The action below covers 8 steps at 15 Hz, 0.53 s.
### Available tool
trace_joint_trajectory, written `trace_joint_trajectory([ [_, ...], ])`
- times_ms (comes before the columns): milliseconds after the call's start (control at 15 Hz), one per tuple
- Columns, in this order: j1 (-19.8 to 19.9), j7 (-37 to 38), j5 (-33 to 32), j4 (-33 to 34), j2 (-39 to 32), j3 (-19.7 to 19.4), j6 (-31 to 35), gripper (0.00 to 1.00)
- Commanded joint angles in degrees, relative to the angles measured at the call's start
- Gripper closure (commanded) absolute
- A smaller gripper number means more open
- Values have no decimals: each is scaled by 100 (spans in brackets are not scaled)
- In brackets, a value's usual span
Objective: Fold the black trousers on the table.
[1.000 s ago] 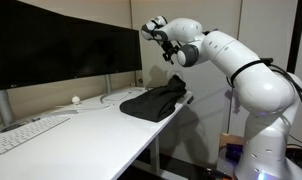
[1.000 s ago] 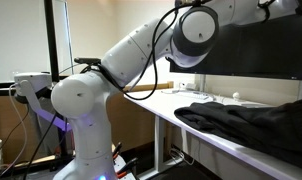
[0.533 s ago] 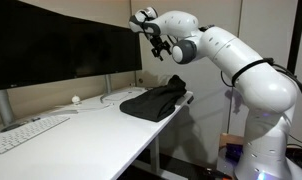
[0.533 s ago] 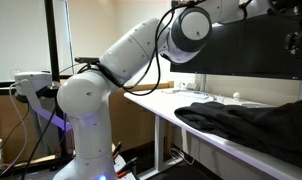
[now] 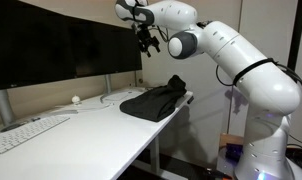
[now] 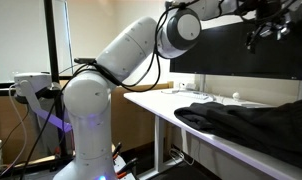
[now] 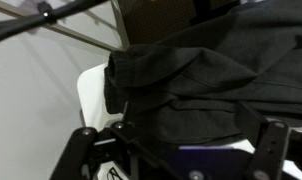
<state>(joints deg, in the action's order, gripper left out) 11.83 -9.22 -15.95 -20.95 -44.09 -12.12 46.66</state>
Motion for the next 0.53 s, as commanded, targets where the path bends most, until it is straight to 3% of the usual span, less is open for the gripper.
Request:
trace_joint_trajectory([
  [0,-254,398,354,-104,347,304,-232,0],
  [467,-1026,905,522,-14,662,592,-257,0],
])
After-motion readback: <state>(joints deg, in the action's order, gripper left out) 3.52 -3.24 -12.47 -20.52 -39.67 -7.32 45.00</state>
